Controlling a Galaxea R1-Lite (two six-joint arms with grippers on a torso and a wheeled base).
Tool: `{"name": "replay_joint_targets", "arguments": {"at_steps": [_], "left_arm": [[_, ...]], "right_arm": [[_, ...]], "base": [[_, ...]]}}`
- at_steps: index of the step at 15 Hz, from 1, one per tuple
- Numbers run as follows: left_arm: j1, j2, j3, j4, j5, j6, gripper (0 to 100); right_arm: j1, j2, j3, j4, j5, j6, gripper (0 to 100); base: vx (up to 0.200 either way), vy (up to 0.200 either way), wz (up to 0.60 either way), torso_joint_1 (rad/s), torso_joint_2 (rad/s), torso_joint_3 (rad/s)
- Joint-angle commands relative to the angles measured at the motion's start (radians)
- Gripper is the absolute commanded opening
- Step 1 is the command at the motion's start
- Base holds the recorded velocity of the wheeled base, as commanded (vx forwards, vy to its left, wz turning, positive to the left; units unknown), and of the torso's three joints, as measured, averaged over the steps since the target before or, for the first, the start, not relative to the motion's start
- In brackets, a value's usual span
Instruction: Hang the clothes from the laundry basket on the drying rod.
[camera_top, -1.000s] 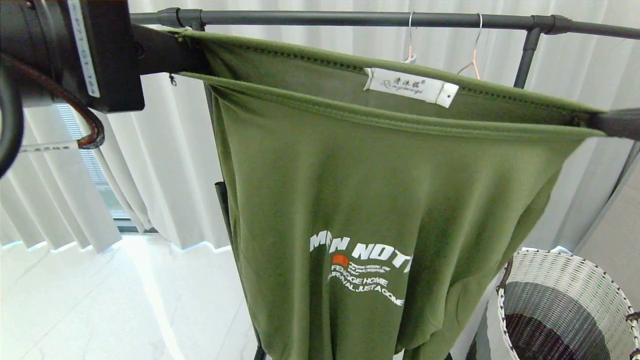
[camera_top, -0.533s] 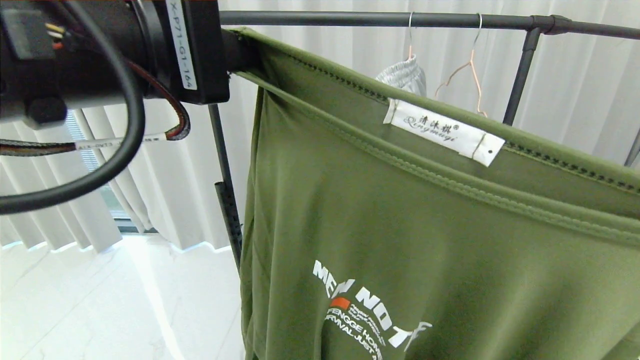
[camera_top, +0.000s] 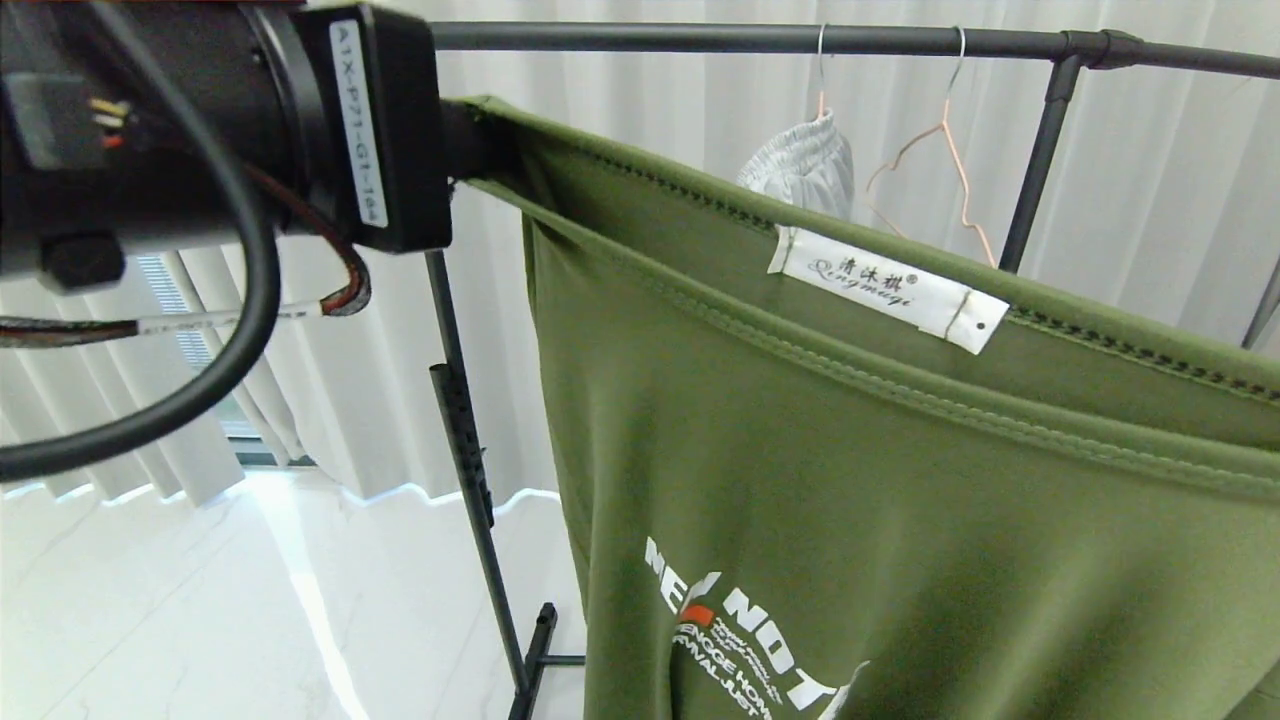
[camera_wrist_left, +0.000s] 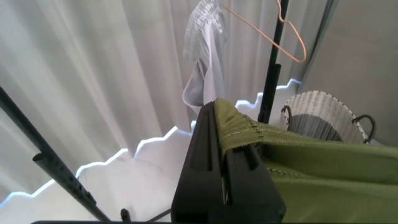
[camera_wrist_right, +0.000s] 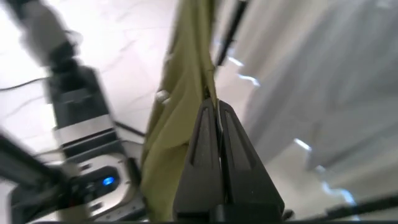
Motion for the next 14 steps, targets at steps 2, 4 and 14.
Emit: {"name": "replay_joint_targets", "arguments": {"at_steps": [2,4,14], "left_arm": [[-0.001,-0.096,-0.007,0.168,0.001,-0.049,0],[-0.027,-0.163,-0.006,0.303,0.001,-0.11,0],[-0.525,-0.283,-0.02,0.469,-0.002,-0.423,0]], "right_arm": [[-0.106,0.009,0.014,-0.014,-0.089,0.0,0],[-0.192,0.018,0.045,-0.095,-0.087,0.0,0],[-0.255,0.302,0.022,-0.615,-0.078,0.0,0]], "base": [[0.0,0.0,0.0,0.0,0.0,0.0],[0.0,0.0,0.0,0.0,0.0,0.0],[0.0,0.0,0.0,0.0,0.0,0.0]]}}
